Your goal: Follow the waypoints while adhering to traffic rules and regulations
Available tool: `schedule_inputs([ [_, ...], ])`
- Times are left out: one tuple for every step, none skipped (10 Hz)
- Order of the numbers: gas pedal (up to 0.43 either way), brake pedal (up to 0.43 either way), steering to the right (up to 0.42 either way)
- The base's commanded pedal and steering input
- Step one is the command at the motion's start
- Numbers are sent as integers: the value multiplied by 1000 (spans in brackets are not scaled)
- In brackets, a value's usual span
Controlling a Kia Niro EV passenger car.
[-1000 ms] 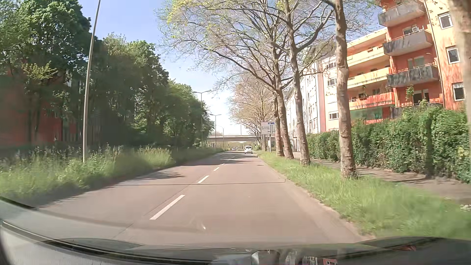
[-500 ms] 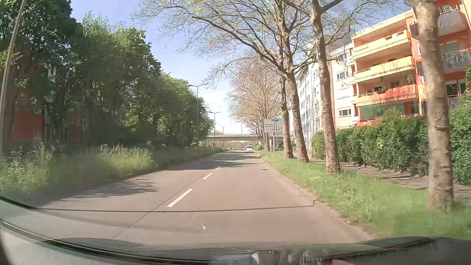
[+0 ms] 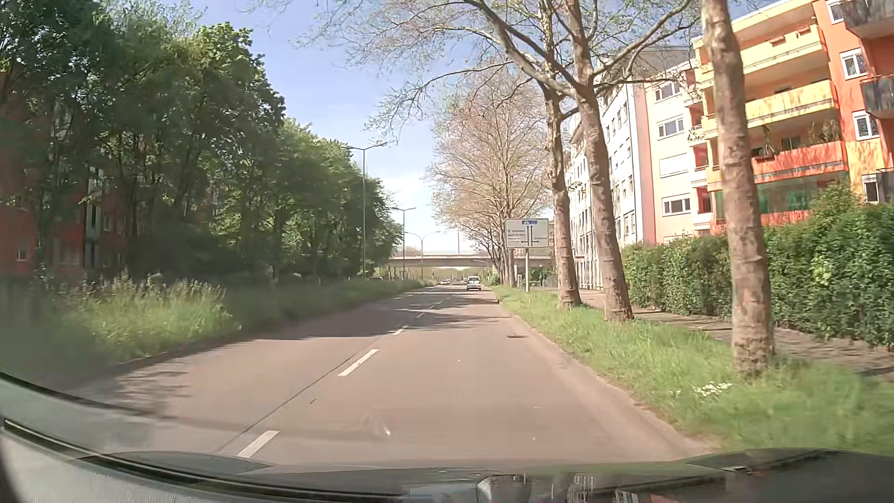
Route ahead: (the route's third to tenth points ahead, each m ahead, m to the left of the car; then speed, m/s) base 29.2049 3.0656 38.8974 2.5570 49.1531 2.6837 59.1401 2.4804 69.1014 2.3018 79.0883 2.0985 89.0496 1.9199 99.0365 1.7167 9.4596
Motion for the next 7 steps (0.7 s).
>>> schedule_inputs([
  [59,0,1],
  [59,0,1],
  [59,0,1],
  [59,0,1],
  [59,0,1],
  [59,0,1],
  [59,0,1],
])
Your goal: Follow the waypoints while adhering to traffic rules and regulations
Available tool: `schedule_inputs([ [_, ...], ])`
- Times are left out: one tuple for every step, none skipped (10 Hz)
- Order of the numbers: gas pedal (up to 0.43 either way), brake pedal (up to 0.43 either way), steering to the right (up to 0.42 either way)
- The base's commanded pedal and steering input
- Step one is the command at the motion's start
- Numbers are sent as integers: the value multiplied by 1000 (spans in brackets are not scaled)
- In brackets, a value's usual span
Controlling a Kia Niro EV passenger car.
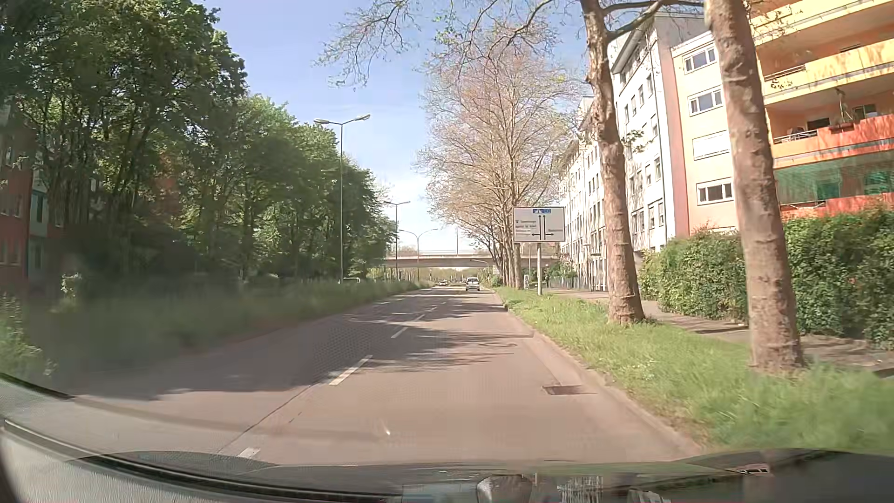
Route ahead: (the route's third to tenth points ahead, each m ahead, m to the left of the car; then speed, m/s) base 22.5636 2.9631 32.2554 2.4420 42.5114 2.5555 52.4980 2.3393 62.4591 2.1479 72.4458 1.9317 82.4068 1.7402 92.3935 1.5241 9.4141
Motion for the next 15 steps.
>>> schedule_inputs([
  [59,0,1],
  [59,0,1],
  [59,0,1],
  [59,0,1],
  [59,0,1],
  [59,0,1],
  [59,0,1],
  [59,0,3],
  [59,0,8],
  [59,0,9],
  [59,0,9],
  [59,0,8],
  [79,0,5],
  [79,0,4],
  [79,0,3],
])
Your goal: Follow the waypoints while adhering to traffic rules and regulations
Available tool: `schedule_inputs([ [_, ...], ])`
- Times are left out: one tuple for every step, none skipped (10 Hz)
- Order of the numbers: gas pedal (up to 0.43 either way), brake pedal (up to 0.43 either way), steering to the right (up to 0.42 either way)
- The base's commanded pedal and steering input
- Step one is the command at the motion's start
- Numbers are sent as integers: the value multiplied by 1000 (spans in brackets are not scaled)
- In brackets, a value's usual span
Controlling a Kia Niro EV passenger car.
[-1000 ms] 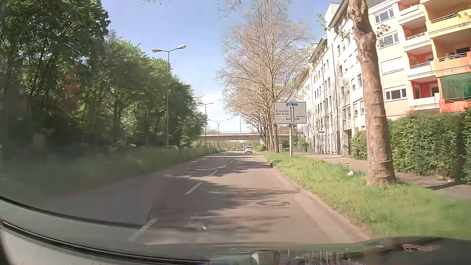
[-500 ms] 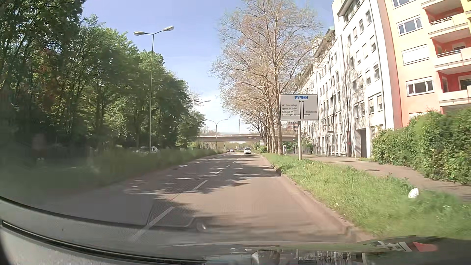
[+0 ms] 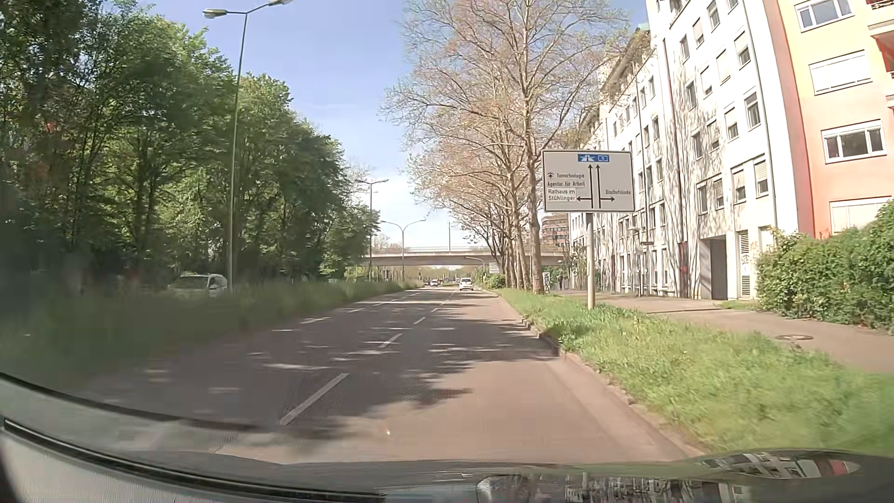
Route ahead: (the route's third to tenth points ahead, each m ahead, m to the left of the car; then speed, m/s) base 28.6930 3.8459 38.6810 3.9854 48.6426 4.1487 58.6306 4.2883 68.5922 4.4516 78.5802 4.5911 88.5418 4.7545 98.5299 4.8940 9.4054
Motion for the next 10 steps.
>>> schedule_inputs([
  [79,0,1],
  [79,0,2],
  [79,0,2],
  [79,0,0],
  [79,0,0],
  [79,0,0],
  [67,0,0],
  [67,0,0],
  [67,0,0],
  [67,0,0],
])
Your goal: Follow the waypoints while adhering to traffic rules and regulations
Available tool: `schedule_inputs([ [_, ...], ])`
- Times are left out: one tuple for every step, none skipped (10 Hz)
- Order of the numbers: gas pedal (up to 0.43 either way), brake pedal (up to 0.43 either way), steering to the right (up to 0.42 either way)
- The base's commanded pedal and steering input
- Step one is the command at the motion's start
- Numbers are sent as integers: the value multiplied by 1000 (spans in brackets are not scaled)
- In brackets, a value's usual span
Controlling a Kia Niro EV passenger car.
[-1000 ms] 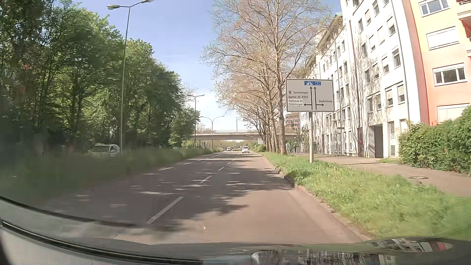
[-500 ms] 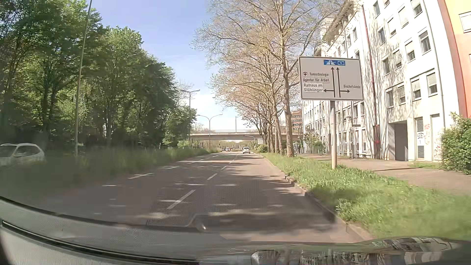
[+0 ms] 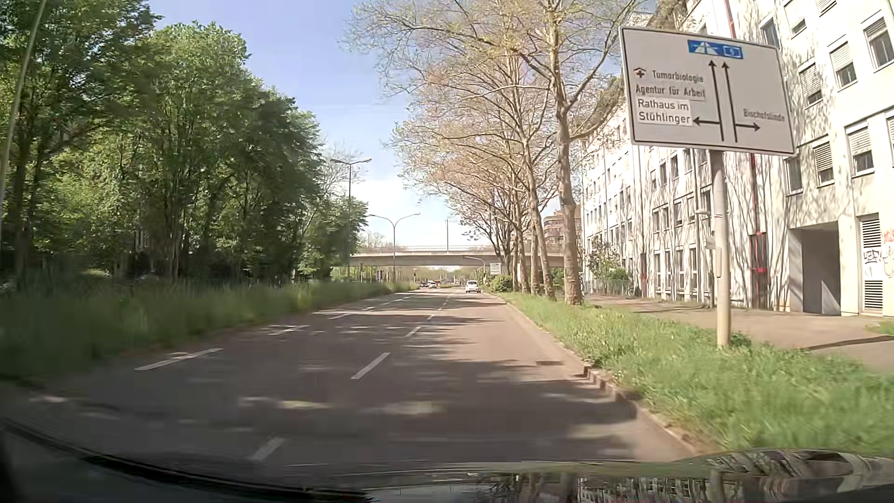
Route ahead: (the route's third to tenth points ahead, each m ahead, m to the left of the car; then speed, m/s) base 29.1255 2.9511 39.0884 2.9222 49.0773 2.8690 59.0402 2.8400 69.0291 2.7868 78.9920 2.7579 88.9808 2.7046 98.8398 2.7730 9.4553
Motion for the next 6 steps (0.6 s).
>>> schedule_inputs([
  [67,0,0],
  [67,0,0],
  [67,0,0],
  [67,0,2],
  [67,0,3],
  [67,0,3],
])
